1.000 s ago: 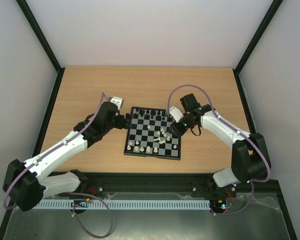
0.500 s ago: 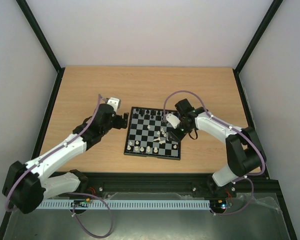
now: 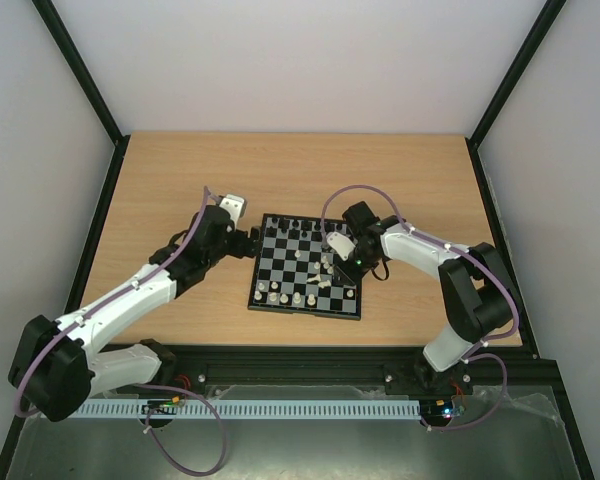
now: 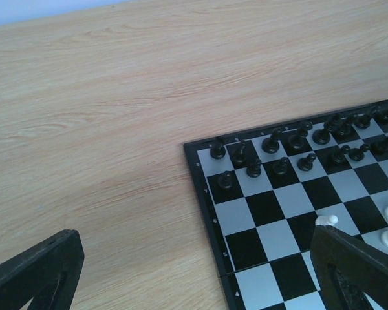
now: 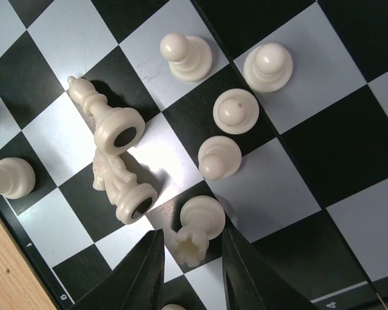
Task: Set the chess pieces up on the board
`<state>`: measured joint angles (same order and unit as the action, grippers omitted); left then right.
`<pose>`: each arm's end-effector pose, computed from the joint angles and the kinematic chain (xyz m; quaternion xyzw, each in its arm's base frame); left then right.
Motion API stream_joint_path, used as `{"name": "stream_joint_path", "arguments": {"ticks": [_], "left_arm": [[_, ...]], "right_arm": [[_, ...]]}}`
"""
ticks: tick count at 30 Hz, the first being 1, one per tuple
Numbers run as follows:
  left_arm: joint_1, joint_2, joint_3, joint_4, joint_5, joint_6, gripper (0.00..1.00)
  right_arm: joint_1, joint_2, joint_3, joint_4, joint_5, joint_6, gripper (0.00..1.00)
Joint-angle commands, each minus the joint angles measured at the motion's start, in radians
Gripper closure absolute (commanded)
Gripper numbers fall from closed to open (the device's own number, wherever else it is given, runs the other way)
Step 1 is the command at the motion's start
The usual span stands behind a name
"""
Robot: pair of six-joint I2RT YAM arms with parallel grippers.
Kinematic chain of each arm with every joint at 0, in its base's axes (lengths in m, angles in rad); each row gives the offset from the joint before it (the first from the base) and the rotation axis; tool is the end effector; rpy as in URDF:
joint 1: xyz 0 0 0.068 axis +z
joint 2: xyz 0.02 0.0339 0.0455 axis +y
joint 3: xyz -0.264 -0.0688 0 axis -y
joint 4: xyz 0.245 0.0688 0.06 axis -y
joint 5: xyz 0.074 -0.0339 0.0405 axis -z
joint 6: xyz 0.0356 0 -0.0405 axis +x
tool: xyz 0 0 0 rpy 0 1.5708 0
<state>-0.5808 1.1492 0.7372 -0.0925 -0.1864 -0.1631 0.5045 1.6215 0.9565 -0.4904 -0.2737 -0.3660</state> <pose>0.2176 -0.1349 0.2586 0.1315 0.8486 -0.1092 0.5006 0.2640 0.1568 0.1741 -0.4342 0.8671 0.1473 0.1946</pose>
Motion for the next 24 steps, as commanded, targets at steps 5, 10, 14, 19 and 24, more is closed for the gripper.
{"name": "stream_joint_path", "arguments": {"ticks": [5, 10, 14, 19, 24], "left_arm": [[0.007, 0.030, 0.001, 0.019, 0.110, 0.030, 0.01], [0.007, 0.042, 0.002, 0.015, 0.166, 0.047, 0.05], [0.008, 0.058, 0.009, 0.005, 0.188, 0.057, 0.12], [0.010, 0.063, 0.017, 0.000, 0.205, 0.062, 0.13], [0.012, 0.058, 0.016, -0.001, 0.210, 0.062, 0.13]], "right_arm": [[0.005, -0.003, 0.016, 0.004, 0.015, 0.025, 0.74], [0.006, -0.002, 0.016, 0.018, 0.019, 0.035, 0.79], [0.006, 0.000, 0.018, 0.019, 0.022, 0.035, 0.87], [0.006, -0.030, 0.011, 0.016, 0.022, 0.032, 0.95], [0.005, -0.119, 0.015, -0.042, 0.021, 0.019, 0.96]]}}
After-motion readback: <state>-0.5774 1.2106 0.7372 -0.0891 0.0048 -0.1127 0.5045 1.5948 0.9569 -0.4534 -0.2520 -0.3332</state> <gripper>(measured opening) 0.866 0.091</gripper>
